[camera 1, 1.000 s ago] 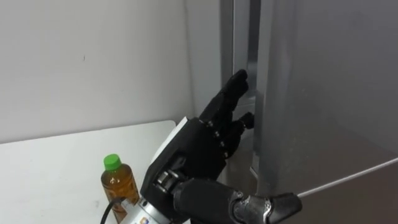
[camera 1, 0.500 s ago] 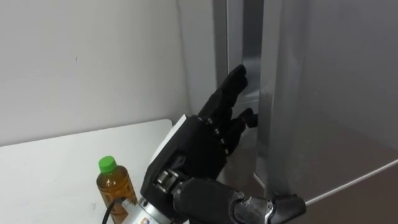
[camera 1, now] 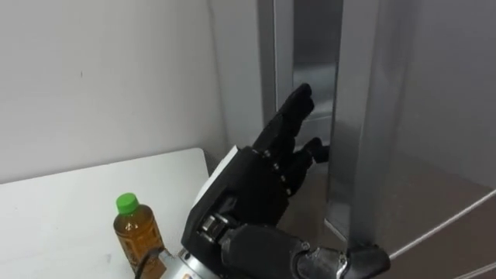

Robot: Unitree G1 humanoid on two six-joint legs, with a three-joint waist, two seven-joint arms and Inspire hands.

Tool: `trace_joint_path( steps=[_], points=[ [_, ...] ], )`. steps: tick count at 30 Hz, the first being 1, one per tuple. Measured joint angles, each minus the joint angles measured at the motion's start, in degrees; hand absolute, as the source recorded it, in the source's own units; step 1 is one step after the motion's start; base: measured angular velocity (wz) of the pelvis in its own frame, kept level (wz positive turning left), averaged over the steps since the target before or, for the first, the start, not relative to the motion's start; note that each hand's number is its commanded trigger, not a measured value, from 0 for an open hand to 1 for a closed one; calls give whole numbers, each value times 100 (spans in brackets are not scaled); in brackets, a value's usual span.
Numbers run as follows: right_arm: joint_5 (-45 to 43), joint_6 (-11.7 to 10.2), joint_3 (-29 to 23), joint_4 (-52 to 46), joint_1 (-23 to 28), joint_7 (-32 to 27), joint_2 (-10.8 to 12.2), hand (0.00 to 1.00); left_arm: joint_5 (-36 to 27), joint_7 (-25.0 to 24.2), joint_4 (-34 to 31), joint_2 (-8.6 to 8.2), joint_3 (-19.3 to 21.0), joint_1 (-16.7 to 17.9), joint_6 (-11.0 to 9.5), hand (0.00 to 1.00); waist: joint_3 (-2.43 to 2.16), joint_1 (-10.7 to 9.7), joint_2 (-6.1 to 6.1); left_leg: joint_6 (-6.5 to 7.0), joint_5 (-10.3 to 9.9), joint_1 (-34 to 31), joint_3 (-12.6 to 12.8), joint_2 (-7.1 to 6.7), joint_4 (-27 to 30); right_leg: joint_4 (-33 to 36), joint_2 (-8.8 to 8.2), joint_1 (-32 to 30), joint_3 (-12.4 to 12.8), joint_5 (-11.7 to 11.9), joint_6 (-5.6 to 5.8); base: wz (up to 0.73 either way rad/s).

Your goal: Put the bottle in the upper fridge

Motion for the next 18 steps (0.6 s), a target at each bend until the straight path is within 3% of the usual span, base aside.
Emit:
trace_joint_path(
  steps=[8, 11, 14, 18],
  points=[
    [-7, -4, 18, -20, -29, -133, -13, 0, -309, -76, 58, 0, -418, -8, -23, 0, 5, -123, 64, 56, -38, 105, 303, -5, -59, 66, -3, -82, 100, 71, 62, -20],
    [-9, -9, 15, -70, -34, -167, -25, 0, -475, -229, 185, 20, -642, -97, 102, 0, 16, -240, 131, 63, -44, 97, 388, -4, -73, 66, -2, -138, 101, 93, 66, -19],
    [-7, -8, 22, -139, -31, -176, -53, 0, -585, -437, 230, 45, -884, -336, 158, 0, 22, -326, 205, 61, -44, 118, 479, 9, -106, 71, 16, -186, 107, 107, 53, -19],
    [-8, -8, 50, -166, -42, -197, -60, 0, -624, -806, 365, 49, -1149, -667, 342, 0, 22, -431, 214, 38, -44, 223, 545, 25, -167, 67, 60, -186, 168, 125, 24, -25]
  ],
)
